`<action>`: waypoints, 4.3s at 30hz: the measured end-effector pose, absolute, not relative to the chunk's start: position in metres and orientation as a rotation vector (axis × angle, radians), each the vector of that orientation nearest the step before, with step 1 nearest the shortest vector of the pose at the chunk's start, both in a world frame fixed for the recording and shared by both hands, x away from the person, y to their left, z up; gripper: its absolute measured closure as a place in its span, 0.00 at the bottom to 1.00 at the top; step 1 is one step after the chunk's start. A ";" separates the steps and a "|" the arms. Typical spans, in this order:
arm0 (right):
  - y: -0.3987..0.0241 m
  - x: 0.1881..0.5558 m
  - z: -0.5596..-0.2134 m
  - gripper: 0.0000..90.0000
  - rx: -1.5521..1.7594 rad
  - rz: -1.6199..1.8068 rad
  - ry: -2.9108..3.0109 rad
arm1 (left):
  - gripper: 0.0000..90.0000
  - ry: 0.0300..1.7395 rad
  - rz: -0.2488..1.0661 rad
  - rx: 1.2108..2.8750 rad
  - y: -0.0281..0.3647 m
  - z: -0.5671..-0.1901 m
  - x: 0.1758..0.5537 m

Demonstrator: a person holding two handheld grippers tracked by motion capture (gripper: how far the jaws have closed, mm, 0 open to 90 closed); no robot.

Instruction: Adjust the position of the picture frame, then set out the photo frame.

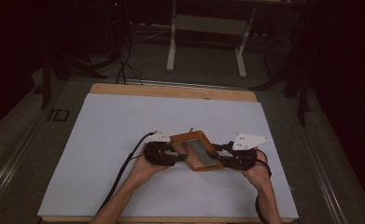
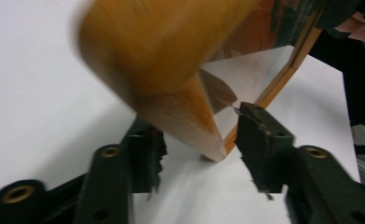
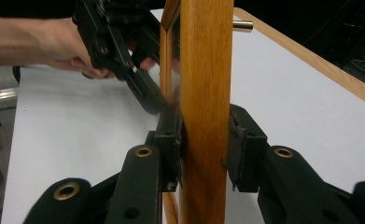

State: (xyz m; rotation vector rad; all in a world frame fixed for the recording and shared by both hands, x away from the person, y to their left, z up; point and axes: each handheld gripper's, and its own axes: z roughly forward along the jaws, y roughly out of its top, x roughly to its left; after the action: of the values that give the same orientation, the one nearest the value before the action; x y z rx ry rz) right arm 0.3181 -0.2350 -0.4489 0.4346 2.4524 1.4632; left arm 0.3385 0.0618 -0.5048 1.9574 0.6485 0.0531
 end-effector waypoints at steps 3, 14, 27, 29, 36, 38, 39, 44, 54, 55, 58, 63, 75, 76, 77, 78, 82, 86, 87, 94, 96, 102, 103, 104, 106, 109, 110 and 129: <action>-0.238 0.319 -0.448 0.76 0.463 1.438 2.451 | 0.61 0.657 0.024 1.938 0.061 -0.505 0.341; -0.238 0.321 -0.449 0.76 0.520 1.457 2.449 | 0.75 0.703 0.041 1.946 0.073 -0.501 0.337; -0.232 0.323 -0.459 0.76 0.506 1.469 2.490 | 0.76 0.687 0.112 1.908 0.091 -0.495 0.324; -0.230 0.323 -0.462 0.76 0.512 1.477 2.495 | 0.76 0.681 0.134 1.908 0.095 -0.491 0.320; -0.209 0.329 -0.478 0.76 0.586 1.583 2.531 | 0.76 0.705 0.185 1.914 0.118 -0.479 0.310; -0.201 0.329 -0.481 0.76 0.615 1.606 2.545 | 0.76 0.723 0.187 1.912 0.126 -0.477 0.308; -0.198 0.330 -0.482 0.76 0.630 1.614 2.552 | 0.75 0.734 0.185 1.909 0.131 -0.477 0.306; -0.179 0.331 -0.492 0.75 0.746 1.686 2.595 | 0.76 0.807 0.162 1.881 0.146 -0.475 0.303; -0.163 0.336 -0.499 0.70 0.880 1.608 2.614 | 0.76 0.913 0.117 1.853 0.151 -0.485 0.309; -0.162 0.337 -0.500 0.70 0.895 1.586 2.612 | 0.76 0.926 0.106 1.843 0.151 -0.487 0.312; -0.160 0.342 -0.502 0.68 0.975 1.576 2.606 | 0.76 0.967 0.077 1.832 0.150 -0.489 0.320; -0.156 0.353 -0.506 0.64 1.111 1.570 2.603 | 0.74 1.023 0.028 1.821 0.150 -0.496 0.333; -0.147 0.372 -0.519 0.53 1.331 1.493 2.613 | 0.67 1.130 -0.056 1.819 0.147 -0.513 0.354; -0.146 0.372 -0.520 0.52 1.333 1.484 2.615 | 0.67 1.141 -0.077 1.807 0.148 -0.515 0.357; -0.145 0.373 -0.521 0.52 1.350 1.477 2.615 | 0.67 1.148 -0.086 1.806 0.149 -0.516 0.358; -0.144 0.374 -0.522 0.51 1.365 1.478 2.611 | 0.67 1.158 -0.101 1.801 0.149 -0.518 0.360; -0.145 0.375 -0.525 0.51 1.393 1.439 2.613 | 0.64 1.186 -0.128 1.803 0.149 -0.524 0.364; -0.146 0.376 -0.529 0.51 1.407 1.383 2.623 | 0.59 1.207 -0.141 1.818 0.147 -0.532 0.367; -0.146 0.376 -0.530 0.51 1.417 1.388 2.626 | 0.59 1.206 -0.138 1.819 0.147 -0.532 0.367; -0.146 0.373 -0.528 0.51 1.383 1.358 2.650 | 0.53 1.206 -0.047 1.833 0.143 -0.528 0.363; -0.148 0.372 -0.528 0.50 1.376 1.346 2.642 | 0.53 1.202 -0.023 1.831 0.145 -0.525 0.361; -0.157 0.371 -0.522 0.48 1.383 1.348 2.589 | 0.52 1.190 0.081 1.808 0.153 -0.517 0.348; -0.160 0.371 -0.520 0.49 1.381 1.352 2.579 | 0.52 1.188 0.097 1.811 0.154 -0.516 0.346; -0.162 0.370 -0.518 0.49 1.374 1.352 2.566 | 0.52 1.184 0.113 1.822 0.155 -0.514 0.344; -0.166 0.368 -0.514 0.49 1.357 1.359 2.541 | 0.52 1.175 0.149 1.821 0.158 -0.509 0.340; -0.168 0.365 -0.508 0.49 1.324 1.359 2.510 | 0.52 1.168 0.211 1.818 0.161 -0.503 0.333; -0.169 0.364 -0.505 0.49 1.303 1.344 2.499 | 0.52 1.165 0.228 1.821 0.162 -0.502 0.332; -0.150 0.354 -0.477 0.57 1.041 1.225 2.406 | 0.52 1.174 0.318 1.804 0.172 -0.490 0.317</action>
State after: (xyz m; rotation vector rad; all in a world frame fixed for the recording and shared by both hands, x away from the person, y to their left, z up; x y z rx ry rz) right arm 0.3537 -0.1499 -0.4767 1.0414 2.4058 1.2249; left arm 0.3170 0.1719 -0.4904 1.8041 1.1743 0.3182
